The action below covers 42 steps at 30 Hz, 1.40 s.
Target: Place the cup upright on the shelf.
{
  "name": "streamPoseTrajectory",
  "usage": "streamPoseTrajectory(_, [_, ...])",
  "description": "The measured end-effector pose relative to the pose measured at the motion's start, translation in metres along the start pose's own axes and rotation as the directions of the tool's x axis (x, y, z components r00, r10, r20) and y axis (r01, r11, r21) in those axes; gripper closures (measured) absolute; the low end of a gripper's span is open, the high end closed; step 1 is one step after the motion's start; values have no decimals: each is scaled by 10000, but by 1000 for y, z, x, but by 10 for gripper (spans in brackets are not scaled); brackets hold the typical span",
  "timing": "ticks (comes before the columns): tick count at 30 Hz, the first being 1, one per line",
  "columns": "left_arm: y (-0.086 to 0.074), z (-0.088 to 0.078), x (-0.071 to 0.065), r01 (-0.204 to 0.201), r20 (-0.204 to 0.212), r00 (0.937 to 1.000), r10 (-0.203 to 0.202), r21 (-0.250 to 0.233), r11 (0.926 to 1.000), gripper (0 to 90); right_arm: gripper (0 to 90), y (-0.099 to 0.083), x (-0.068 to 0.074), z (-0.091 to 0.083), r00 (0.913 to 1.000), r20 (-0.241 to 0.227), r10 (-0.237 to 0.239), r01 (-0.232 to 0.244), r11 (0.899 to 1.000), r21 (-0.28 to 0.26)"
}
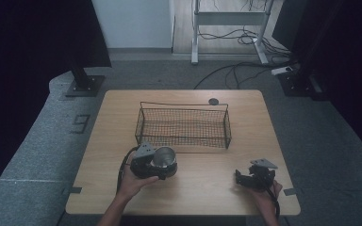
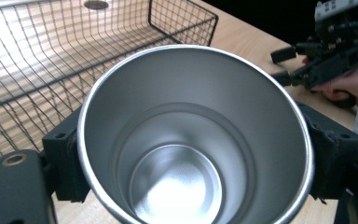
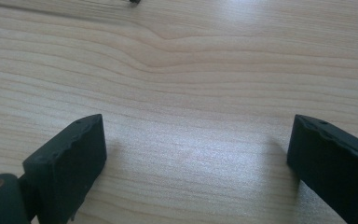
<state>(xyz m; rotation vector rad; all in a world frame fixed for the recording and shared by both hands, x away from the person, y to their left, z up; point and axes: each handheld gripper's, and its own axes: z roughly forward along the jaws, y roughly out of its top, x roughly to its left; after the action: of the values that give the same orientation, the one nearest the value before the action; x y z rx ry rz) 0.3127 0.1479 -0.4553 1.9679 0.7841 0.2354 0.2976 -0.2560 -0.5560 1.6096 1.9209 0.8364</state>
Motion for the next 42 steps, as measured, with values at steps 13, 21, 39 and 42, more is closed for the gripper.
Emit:
streamPoseTrajectory(13, [9,-1,13,195,-156,9997,-194,49,9998,145,48,0,0,0,10000,-15,-21,21,10000,-9])
streamPoseTrajectory(21, [20,-8,17,51,-257,9997,-51,3,10000,145,50,0,0,0,10000,-35,-46,46,10000,-9])
streamPoseTrajectory(39, [45,-2,31,-1,-477,9989,0,-35,10000,145,51,0,0,0,10000,-41,-52,51,10000,-16])
streamPoseTrajectory(42, [47,1,34,-7,-553,9985,8,16,10000,145,51,0,0,0,10000,-33,-34,34,10000,-17])
